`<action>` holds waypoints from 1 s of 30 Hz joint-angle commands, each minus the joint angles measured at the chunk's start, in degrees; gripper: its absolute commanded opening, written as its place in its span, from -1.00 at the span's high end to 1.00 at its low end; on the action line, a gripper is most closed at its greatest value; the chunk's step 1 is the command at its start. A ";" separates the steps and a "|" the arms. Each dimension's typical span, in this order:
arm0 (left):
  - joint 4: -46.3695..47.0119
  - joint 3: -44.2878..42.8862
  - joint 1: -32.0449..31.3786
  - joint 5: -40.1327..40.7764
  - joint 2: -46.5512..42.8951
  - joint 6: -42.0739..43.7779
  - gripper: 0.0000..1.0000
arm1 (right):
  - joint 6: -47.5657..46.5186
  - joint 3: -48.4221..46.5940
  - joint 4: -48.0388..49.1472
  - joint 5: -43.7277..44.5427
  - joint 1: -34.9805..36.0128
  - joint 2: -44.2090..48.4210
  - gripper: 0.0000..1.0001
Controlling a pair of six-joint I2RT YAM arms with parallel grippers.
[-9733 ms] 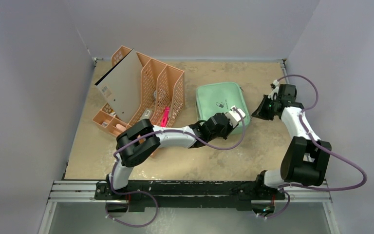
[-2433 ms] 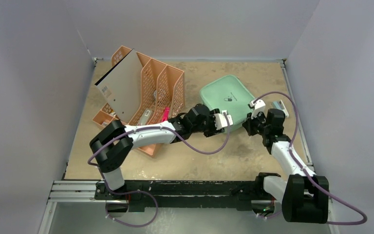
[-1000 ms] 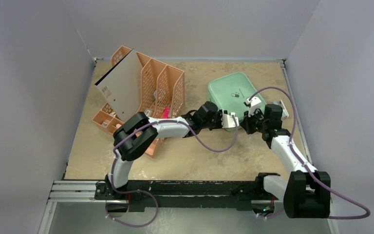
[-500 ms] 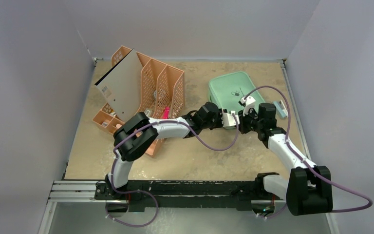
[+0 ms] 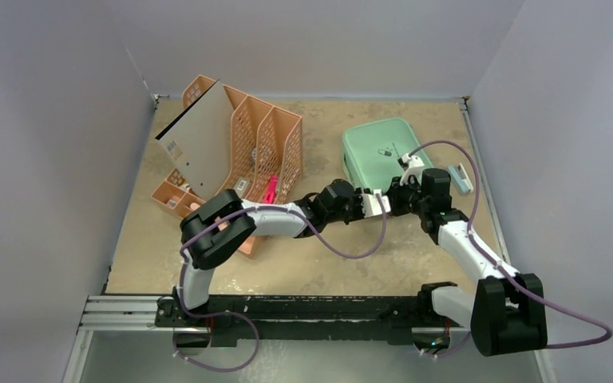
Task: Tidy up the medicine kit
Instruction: Zip the medicine box at the center of the board.
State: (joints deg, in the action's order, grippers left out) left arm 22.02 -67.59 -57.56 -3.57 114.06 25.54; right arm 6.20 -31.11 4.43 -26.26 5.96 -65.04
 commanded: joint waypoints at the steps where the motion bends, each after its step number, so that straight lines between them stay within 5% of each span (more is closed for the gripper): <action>1: 6.22 3.81 -2.29 -3.50 -6.42 -10.03 0.43 | 7.84 0.13 4.59 0.83 1.14 5.60 1.00; 9: 8.64 9.74 -2.64 -2.04 -11.94 -17.61 0.30 | 19.11 -1.20 -2.85 0.03 1.16 7.81 1.00; 16: 7.14 11.57 -2.71 1.52 -13.64 -20.64 0.26 | 30.96 -5.60 -12.81 -1.69 1.13 -1.06 1.00; 21: 4.23 11.23 -3.27 6.33 -14.21 -23.06 0.22 | 32.19 -5.89 -11.59 -6.84 1.12 -7.48 0.79; 30: 3.41 9.53 -4.88 11.02 -12.81 -23.18 0.12 | 34.91 -8.07 -22.32 2.34 1.03 3.25 0.07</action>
State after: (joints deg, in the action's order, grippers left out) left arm 24.47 -56.34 -61.28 4.54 101.97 3.55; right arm 37.74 -35.73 -12.97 -28.05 6.76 -67.18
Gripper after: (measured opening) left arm 0.431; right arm 0.422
